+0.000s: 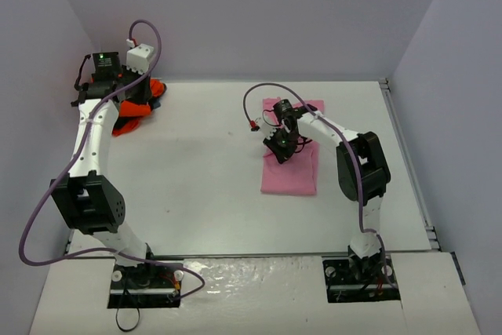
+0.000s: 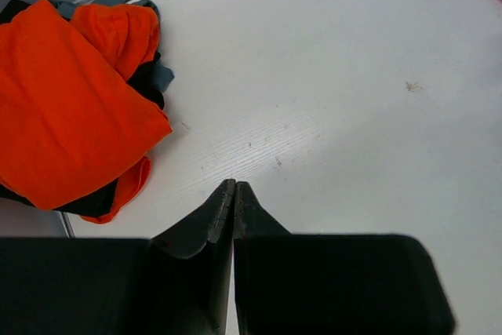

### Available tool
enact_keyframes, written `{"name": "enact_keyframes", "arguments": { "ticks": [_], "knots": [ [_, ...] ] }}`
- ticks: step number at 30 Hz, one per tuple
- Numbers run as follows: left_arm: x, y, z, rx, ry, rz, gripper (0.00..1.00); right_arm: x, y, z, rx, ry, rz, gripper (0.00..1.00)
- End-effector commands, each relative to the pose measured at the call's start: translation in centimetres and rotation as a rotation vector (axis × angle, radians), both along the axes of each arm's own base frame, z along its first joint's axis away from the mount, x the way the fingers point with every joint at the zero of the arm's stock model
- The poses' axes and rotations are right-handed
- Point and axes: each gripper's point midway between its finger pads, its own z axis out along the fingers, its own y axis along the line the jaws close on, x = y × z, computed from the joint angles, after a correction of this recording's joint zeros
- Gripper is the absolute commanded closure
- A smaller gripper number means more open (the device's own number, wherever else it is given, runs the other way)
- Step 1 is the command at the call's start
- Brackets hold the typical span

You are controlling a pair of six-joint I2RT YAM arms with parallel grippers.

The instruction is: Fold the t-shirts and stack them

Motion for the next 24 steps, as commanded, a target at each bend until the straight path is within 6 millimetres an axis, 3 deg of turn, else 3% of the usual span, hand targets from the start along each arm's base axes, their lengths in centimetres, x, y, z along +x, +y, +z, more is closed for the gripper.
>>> {"name": "enact_keyframes", "arguments": {
  "ticks": [1,4,10,12,14,18,21,24],
  "knots": [
    [0.2,0.1,4.7,-0.002,-0.149,-0.016,1.00,1.9,0.4,2.2,0.023,-0.093,-0.031,1.00],
    [0.1,-0.2,4.7,-0.013,-0.148,-0.028,1.00,3.8,0.6,1.6,-0.006,-0.123,-0.053,1.00],
    [-0.3,-0.1,4.4,-0.003,-0.149,-0.031,1.00,10.1,-0.1,2.6,-0.104,-0.298,-0.199,0.99],
    [-0.4,-0.1,4.0,0.001,-0.143,-0.035,1.00,11.8,-0.1,3.0,-0.116,-0.338,-0.244,0.96],
    [-0.5,-0.1,3.8,0.005,-0.143,-0.037,1.00,12.1,0.1,3.0,-0.120,-0.344,-0.245,0.88],
    [-0.8,-0.1,3.8,0.016,-0.143,-0.038,0.99,10.7,0.4,4.0,-0.107,-0.341,-0.186,0.47],
    [-0.9,0.0,3.8,0.018,-0.143,-0.041,0.93,7.2,0.2,5.2,-0.087,-0.298,-0.056,0.30],
    [-1.0,-0.1,3.7,0.021,-0.144,-0.046,0.82,2.4,-1.5,6.3,-0.104,-0.231,0.079,0.21]
  ]
}}
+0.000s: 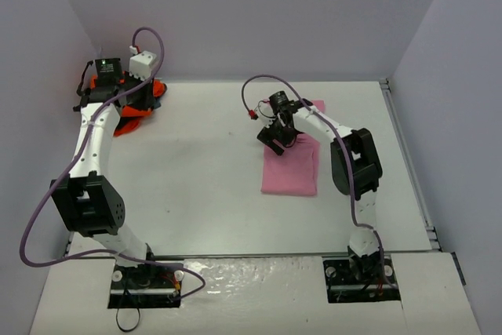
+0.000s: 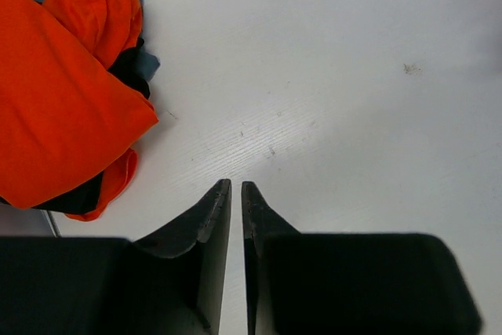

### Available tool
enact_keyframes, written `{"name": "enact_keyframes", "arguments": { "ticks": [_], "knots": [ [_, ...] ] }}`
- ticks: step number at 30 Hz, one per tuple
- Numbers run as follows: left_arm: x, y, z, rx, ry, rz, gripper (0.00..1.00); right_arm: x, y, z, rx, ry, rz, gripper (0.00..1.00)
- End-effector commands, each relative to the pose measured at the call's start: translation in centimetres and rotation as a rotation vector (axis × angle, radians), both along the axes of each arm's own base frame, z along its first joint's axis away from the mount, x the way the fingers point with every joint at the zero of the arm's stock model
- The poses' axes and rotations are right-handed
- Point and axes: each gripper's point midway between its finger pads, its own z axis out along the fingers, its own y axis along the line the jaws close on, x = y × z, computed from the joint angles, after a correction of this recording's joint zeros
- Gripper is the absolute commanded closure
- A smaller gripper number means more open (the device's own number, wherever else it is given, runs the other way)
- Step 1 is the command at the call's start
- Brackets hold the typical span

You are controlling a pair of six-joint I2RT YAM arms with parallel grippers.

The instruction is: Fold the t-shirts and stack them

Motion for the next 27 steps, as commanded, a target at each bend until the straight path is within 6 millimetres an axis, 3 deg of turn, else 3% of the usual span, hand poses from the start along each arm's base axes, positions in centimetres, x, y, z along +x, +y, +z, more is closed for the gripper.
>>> {"name": "enact_keyframes", "arguments": {
  "ticks": [1,6,10,16,18,21,27],
  "knots": [
    [-0.4,0.0,5.6,0.019,-0.170,-0.020,0.81,-6.2,-1.3,6.2,0.012,0.021,0.209,0.21],
    [-0.3,-0.1,5.5,0.008,-0.173,-0.018,0.64,-12.2,-4.4,6.6,-0.048,0.133,0.263,0.19],
    [-0.5,0.0,5.4,0.007,-0.179,-0.010,0.60,-13.7,-4.6,8.3,-0.031,0.127,0.282,0.18],
    [-1.0,0.1,5.6,0.009,-0.191,0.000,0.58,-13.5,-4.8,10.3,-0.055,0.065,0.277,0.17],
    [-1.0,0.0,5.8,0.008,-0.196,0.000,0.58,-15.0,-4.3,9.7,-0.034,0.136,0.318,0.13],
    [-1.2,0.0,5.9,0.005,-0.200,0.001,0.58,-18.0,-4.4,7.1,-0.093,0.275,0.368,0.14],
    [-1.3,0.0,5.9,0.009,-0.204,0.002,0.58,-20.0,-3.4,4.6,-0.098,0.345,0.415,0.15]
  ]
}}
